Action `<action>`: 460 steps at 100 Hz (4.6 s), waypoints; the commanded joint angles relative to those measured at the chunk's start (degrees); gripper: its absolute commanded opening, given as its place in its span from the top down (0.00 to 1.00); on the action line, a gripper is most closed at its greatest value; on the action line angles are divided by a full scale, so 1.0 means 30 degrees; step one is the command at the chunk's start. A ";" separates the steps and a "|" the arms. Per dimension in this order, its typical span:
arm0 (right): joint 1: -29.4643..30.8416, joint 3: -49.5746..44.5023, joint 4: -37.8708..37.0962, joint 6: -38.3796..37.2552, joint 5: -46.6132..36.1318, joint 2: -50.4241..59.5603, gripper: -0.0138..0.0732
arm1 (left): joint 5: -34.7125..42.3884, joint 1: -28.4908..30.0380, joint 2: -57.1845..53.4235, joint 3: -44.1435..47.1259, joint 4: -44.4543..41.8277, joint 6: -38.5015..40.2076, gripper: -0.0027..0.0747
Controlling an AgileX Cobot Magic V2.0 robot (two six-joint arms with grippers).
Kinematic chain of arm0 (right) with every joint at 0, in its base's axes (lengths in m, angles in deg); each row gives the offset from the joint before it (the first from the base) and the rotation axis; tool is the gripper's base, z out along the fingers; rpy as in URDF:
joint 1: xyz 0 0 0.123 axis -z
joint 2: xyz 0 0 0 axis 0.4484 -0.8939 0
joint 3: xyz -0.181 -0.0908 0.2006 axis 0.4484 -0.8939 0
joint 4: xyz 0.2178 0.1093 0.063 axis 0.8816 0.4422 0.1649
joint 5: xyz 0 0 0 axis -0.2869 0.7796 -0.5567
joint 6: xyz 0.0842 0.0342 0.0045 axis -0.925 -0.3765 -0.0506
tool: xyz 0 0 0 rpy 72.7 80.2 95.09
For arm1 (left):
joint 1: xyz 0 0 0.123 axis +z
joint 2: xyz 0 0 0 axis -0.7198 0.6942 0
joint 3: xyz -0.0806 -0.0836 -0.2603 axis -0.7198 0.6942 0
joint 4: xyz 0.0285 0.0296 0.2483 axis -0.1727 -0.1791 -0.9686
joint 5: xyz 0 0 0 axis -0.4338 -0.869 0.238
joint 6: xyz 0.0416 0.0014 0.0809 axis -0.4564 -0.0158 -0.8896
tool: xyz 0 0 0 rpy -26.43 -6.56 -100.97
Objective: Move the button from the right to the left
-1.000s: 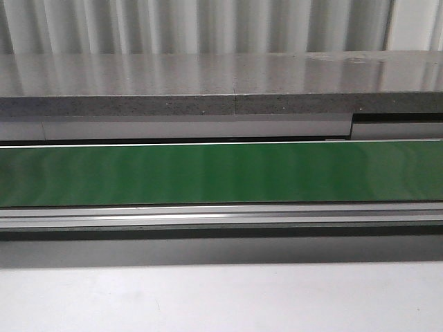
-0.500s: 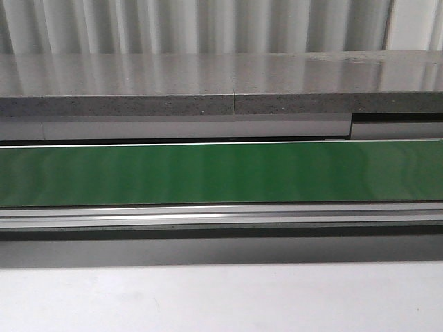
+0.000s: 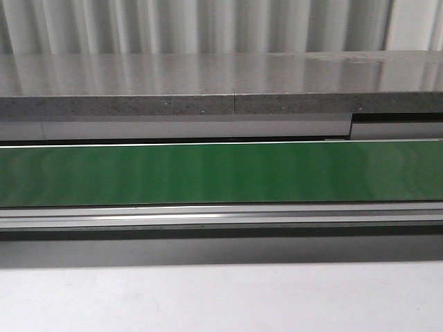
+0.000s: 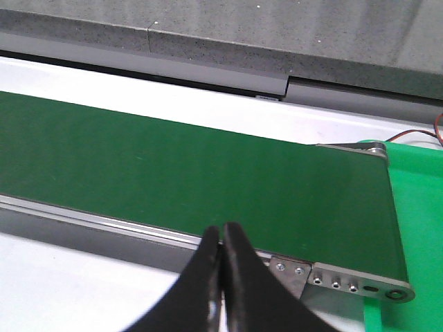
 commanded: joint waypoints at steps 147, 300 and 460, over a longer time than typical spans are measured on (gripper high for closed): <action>-0.0001 0.0491 0.0146 0.0118 -0.1337 -0.0082 0.92 | 0.9722 -0.7213 -1.1454 0.7918 0.5801 0.2844 0.99; -0.0001 0.0491 0.0146 0.0118 -0.1337 -0.0082 0.92 | 1.6519 -0.8830 -3.0072 2.0932 0.7341 0.2844 0.99; -0.0001 0.0491 0.0146 0.0118 -0.1170 -0.0089 0.92 | 1.8249 -0.8830 -3.6939 2.7290 0.1309 0.7552 0.99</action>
